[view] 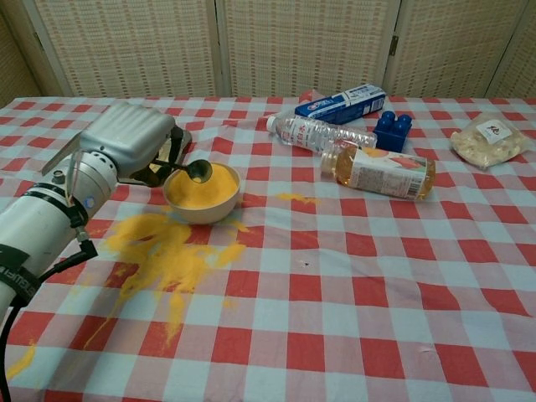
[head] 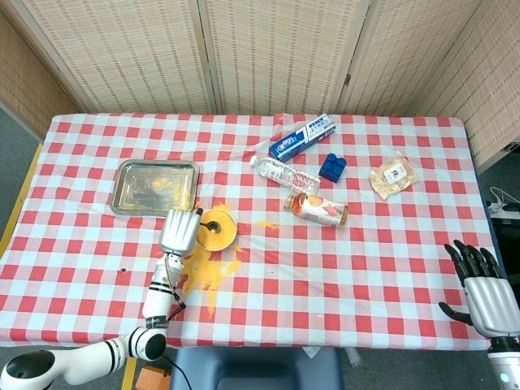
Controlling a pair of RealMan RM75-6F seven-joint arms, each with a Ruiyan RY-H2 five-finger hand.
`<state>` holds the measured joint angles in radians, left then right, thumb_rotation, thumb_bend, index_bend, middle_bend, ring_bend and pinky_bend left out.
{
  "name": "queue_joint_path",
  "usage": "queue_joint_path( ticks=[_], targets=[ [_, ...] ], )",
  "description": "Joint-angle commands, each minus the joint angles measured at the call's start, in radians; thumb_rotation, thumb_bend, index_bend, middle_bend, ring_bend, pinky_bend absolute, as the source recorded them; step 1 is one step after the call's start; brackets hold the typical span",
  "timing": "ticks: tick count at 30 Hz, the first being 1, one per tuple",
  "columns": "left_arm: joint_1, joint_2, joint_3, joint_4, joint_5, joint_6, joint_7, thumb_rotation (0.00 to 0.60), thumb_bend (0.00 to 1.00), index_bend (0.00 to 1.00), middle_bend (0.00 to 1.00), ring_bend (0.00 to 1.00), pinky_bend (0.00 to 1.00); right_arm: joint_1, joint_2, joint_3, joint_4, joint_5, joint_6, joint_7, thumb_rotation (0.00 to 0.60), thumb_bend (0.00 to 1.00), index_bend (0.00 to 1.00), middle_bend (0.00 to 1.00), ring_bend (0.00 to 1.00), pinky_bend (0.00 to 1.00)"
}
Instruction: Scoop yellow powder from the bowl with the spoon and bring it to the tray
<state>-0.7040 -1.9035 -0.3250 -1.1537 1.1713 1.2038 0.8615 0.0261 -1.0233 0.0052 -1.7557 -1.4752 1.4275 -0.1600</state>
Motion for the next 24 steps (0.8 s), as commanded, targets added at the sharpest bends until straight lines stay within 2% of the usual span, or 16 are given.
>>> queue_joint_path(
  ticks=[1,11,20,24],
  targets=[
    [-0.003,-0.006,0.009,0.016,-0.007,0.002,-0.009,0.600,0.45,0.61,1.00,1.00,1.00,-0.001,0.003,0.000,-0.001,-0.002,0.003,0.004,0.600,0.07,0.00,0.00,0.00,0.00],
    [0.003,-0.009,0.045,0.028,-0.024,0.003,-0.011,0.600,0.45,0.46,1.00,1.00,1.00,-0.008,-0.001,0.000,0.004,-0.017,0.026,0.013,0.600,0.07,0.00,0.00,0.00,0.00],
    [0.013,0.019,0.057,-0.024,-0.026,0.022,-0.011,0.600,0.45,0.44,1.00,1.00,1.00,-0.006,-0.002,-0.003,0.001,-0.018,0.019,0.006,0.600,0.07,0.00,0.00,0.00,0.00],
    [0.019,0.059,0.057,-0.083,-0.064,0.004,0.031,0.600,0.52,0.43,1.00,1.00,1.00,-0.006,-0.002,-0.003,0.002,-0.019,0.018,0.007,0.600,0.07,0.00,0.00,0.00,0.00]
  ],
)
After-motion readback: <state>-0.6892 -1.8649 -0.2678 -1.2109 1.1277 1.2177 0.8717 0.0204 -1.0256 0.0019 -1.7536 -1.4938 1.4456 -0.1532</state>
